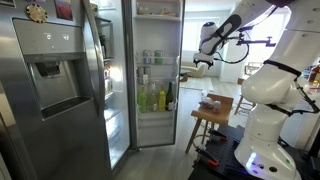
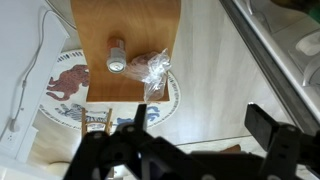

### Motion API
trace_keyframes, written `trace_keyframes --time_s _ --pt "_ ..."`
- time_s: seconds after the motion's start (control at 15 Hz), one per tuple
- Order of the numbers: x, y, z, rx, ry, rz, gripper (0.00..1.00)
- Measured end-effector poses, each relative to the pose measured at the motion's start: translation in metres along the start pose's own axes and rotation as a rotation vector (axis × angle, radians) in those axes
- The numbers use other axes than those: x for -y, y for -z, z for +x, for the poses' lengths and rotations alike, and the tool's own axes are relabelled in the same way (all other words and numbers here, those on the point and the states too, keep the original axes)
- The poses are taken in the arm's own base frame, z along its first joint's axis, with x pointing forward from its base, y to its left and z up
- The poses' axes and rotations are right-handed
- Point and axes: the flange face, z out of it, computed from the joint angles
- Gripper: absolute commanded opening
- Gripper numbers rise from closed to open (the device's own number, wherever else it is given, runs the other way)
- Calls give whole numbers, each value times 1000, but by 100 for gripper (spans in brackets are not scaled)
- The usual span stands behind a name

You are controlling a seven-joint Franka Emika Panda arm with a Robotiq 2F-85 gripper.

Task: Pick up the can from the stool and put it in the fridge

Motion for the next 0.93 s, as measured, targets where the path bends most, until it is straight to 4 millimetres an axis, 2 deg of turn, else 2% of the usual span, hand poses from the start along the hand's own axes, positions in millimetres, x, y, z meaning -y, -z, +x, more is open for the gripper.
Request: trace_keyframes --time_s 0.93 --pt "-39 -113 29 5 -42 -49 100"
